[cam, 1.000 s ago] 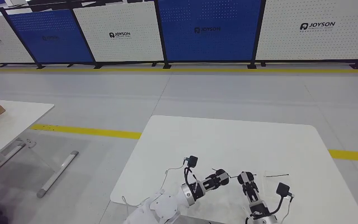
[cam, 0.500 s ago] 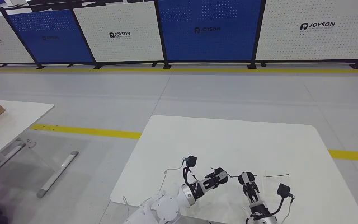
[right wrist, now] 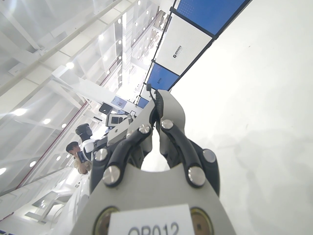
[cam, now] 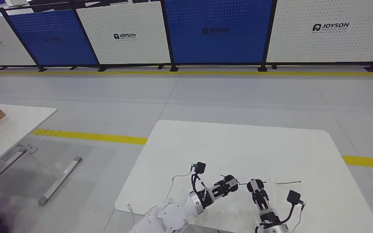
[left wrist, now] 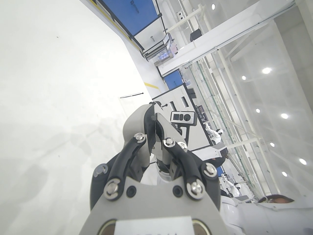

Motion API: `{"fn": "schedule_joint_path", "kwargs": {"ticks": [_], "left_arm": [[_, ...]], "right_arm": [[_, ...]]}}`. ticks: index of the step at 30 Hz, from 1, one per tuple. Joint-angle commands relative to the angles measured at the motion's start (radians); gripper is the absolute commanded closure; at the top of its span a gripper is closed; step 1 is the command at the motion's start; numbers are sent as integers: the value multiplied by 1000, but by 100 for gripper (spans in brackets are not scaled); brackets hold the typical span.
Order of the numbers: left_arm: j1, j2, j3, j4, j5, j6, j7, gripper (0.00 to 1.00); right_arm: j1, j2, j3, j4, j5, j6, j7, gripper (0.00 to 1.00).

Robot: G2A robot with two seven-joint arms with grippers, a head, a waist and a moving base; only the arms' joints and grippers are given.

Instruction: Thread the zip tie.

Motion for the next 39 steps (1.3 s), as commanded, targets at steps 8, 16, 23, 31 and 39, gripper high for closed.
{"fn": "schedule_joint_path", "kwargs": {"ticks": [8, 16, 23, 31, 39], "left_arm": [[-5, -2, 5, 8, 9, 9, 16, 100], [-9, -3, 11, 12, 20, 18, 27, 100], [-7, -4, 12, 10, 29, 26, 46, 100], [-4, -5, 12, 7, 36, 35, 64, 100], [-4, -6, 15, 4, 38, 32, 64, 100]], "right_arm": [[6, -1, -4, 7, -4, 0, 4, 89], [9, -1, -5, 13, -11, 0, 14, 83], [9, 0, -4, 14, -9, 0, 16, 85], [6, 1, 1, 11, 3, 0, 17, 94], [2, 4, 4, 5, 8, 0, 18, 100]]}}
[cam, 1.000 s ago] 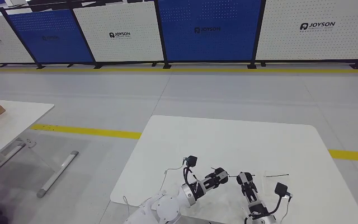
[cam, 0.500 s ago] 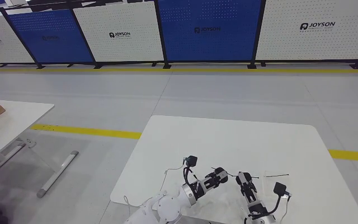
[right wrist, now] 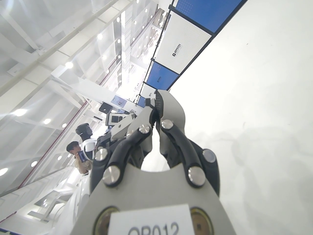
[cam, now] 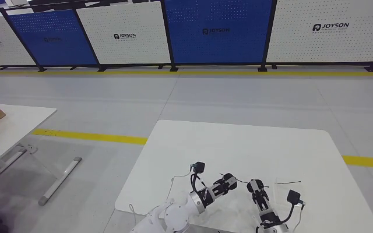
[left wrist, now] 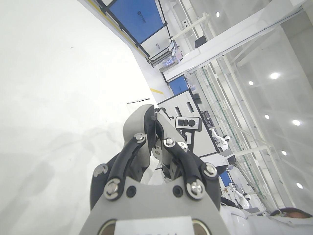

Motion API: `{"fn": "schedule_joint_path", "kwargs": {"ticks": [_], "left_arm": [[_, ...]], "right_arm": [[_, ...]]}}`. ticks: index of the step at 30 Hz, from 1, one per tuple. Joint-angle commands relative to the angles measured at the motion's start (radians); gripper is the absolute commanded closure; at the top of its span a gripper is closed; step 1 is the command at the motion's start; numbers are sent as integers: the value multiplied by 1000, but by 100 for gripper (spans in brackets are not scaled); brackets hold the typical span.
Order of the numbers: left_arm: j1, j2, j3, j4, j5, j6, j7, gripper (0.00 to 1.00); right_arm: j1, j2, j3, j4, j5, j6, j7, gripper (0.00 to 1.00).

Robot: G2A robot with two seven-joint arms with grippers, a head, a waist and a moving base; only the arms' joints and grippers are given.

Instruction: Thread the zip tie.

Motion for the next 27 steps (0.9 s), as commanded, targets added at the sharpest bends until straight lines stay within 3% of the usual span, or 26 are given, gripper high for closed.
{"fn": "schedule_joint_path", "kwargs": {"ticks": [1, 9, 10, 14, 27], "left_arm": [[1, 0, 1, -1, 5, -2, -1, 100], [6, 1, 5, -12, 36, 7, 6, 100], [7, 1, 5, -14, 37, 9, 6, 93], [10, 2, 5, -22, 61, 20, 12, 82], [-5, -1, 16, -21, 79, 55, 2, 87]], "right_arm": [[0, 1, 0, 0, -4, 0, 1, 100], [-1, 3, -2, -3, -20, 0, 1, 100], [-2, 3, -3, -4, -21, 0, 1, 100], [0, 3, -6, -2, -25, 0, -2, 100], [6, 2, -12, 2, -36, 0, -3, 100]]}}
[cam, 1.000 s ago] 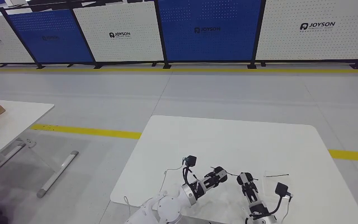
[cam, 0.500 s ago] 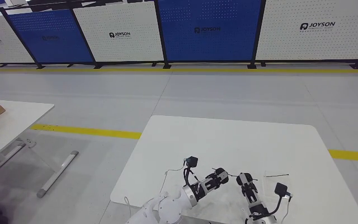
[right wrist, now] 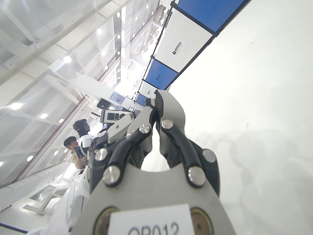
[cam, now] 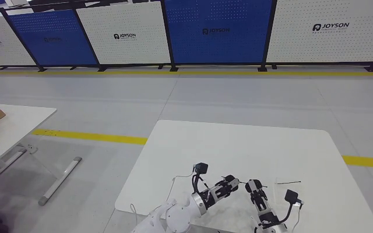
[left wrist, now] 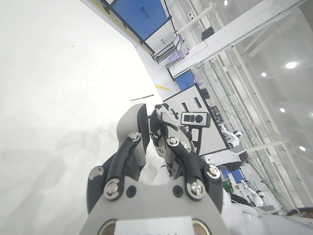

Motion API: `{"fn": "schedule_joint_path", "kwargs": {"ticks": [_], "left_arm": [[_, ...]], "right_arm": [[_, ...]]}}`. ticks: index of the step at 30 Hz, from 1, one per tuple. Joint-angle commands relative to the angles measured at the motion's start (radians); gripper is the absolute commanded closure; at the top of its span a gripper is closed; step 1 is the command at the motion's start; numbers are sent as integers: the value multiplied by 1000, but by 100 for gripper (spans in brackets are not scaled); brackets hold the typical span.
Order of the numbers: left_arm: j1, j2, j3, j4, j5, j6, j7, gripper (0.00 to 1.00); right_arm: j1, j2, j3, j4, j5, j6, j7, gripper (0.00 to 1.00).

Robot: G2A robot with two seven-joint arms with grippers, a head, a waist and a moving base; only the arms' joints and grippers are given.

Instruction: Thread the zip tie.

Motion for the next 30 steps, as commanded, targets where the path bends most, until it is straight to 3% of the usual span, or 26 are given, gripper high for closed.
{"fn": "schedule_joint_path", "kwargs": {"ticks": [1, 5, 11, 15, 17, 30], "left_arm": [[-5, -1, 4, 3, 2, 7, -1, 85], [-15, -4, 11, 11, -1, 21, -3, 77], [-26, -9, 16, 25, -15, 30, 0, 78], [-29, -10, 18, 28, -15, 36, 4, 87], [-29, -11, 19, 28, -13, 37, 5, 100], [-20, -11, 26, 15, 12, 31, 12, 100]], "right_arm": [[0, 0, 0, 0, -1, 0, 0, 100], [0, 1, -1, 1, -2, 0, 2, 100], [0, 2, -2, 1, -7, 0, 6, 100], [0, 3, -3, 0, -7, 0, 7, 100], [0, 3, -3, -1, -5, 0, 8, 100], [4, 5, -13, 1, -13, 0, 11, 100]]}}
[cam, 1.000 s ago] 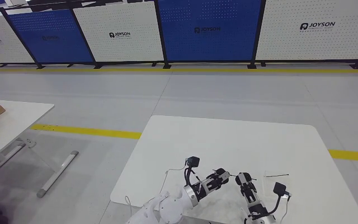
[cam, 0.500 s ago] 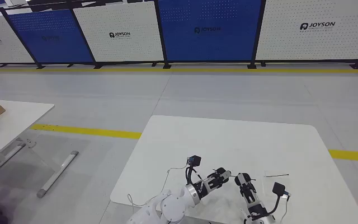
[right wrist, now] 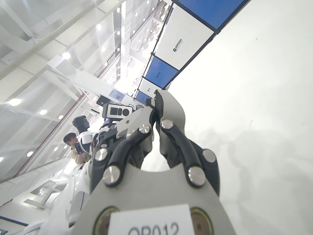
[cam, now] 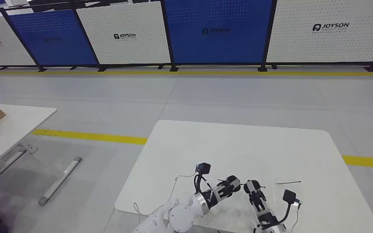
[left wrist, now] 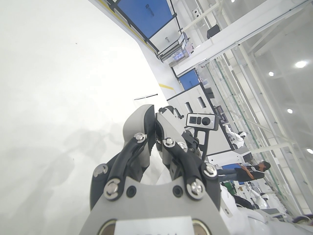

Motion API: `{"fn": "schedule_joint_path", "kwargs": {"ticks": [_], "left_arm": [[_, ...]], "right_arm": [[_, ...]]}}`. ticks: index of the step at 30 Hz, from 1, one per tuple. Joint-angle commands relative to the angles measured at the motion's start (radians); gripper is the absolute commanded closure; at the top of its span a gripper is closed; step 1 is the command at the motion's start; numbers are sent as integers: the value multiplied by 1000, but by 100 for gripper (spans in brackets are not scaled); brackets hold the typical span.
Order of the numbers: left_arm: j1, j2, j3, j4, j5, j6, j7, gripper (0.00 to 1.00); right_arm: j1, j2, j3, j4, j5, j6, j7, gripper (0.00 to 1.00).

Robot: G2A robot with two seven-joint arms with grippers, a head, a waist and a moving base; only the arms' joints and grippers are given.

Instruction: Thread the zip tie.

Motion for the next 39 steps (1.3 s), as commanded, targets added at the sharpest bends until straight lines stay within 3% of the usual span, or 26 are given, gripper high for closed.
{"fn": "schedule_joint_path", "kwargs": {"ticks": [1, 21, 24, 26, 34, 39], "left_arm": [[0, 0, 1, -1, 3, -1, 3, 100], [12, -2, 3, -16, 45, 12, 37, 100], [15, 0, 0, -20, 57, 20, 40, 64], [18, 0, 0, -25, 62, 23, 43, 58], [24, 1, -5, -31, 72, 23, 45, 61], [27, 2, -7, -35, 88, 28, 52, 84]], "right_arm": [[1, 0, -2, 1, -1, 0, 0, 100], [2, 4, 6, 2, 22, 0, -1, 100], [4, 4, 5, 2, 21, 0, -1, 100], [4, 4, 4, 2, 21, 0, -2, 100], [7, 3, 5, 6, 23, 0, -6, 100], [8, 2, 9, 8, 31, 0, -5, 100]]}}
